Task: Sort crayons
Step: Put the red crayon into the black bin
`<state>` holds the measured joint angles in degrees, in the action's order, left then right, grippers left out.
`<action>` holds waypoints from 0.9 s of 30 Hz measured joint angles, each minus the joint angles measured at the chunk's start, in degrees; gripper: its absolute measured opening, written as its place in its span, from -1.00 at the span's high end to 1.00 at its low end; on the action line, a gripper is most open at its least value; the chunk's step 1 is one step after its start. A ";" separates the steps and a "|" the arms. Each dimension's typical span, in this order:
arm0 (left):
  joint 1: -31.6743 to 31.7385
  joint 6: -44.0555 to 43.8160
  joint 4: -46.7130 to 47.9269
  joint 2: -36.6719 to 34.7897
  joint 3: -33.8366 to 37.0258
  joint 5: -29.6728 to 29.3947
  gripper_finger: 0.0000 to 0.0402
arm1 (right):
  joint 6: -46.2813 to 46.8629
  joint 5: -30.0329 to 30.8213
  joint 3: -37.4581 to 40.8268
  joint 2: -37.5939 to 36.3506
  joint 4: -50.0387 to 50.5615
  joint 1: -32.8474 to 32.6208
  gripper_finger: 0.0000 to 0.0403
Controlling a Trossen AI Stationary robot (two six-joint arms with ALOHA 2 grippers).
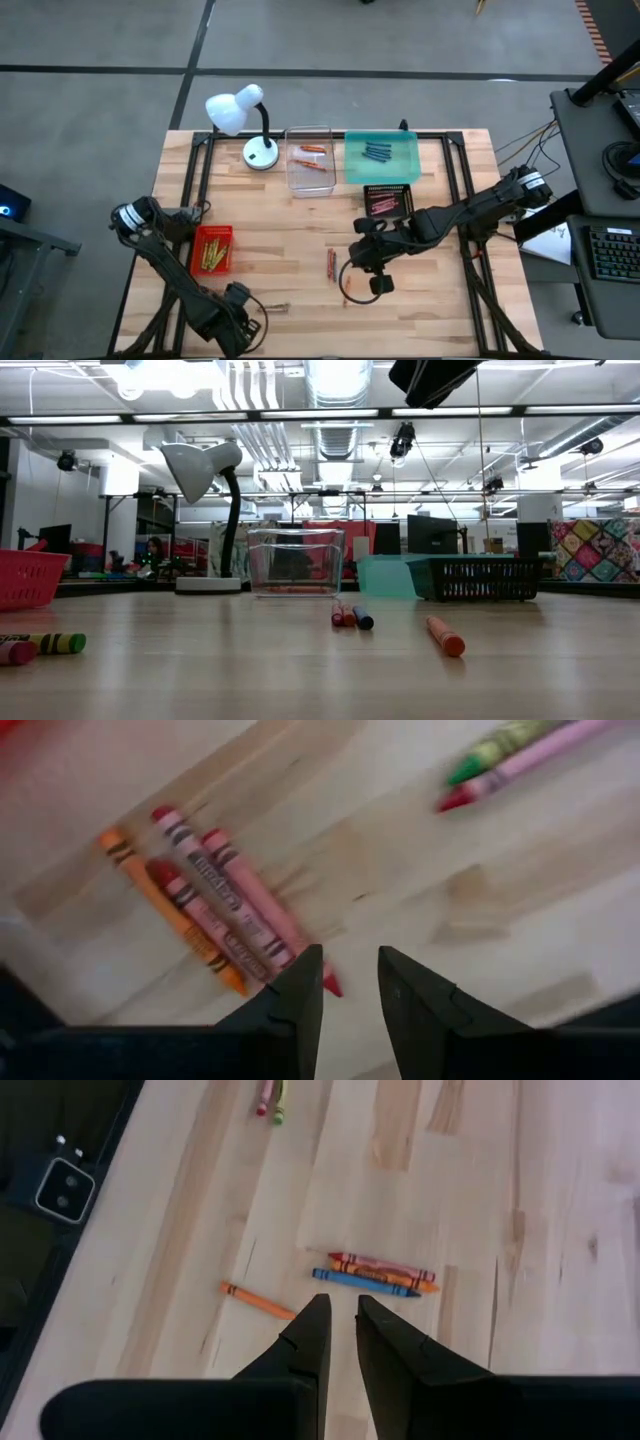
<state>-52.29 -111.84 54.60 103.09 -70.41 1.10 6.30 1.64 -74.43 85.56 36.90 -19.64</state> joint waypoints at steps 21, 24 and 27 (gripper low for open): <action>-0.92 -3.16 2.63 3.63 0.04 -3.58 0.57 | 3.18 0.03 7.61 0.02 -22.12 -1.11 0.79; -0.92 -3.05 3.70 3.63 0.04 -3.58 0.53 | 3.26 0.01 7.77 -0.02 -22.68 -1.11 0.79; -0.92 -2.17 3.97 3.63 0.04 -3.56 0.47 | 3.40 -0.01 7.80 -0.02 -22.64 -1.13 0.79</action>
<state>-53.21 -114.01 58.57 106.72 -70.37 -2.46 9.69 1.63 -66.63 85.54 14.26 -20.77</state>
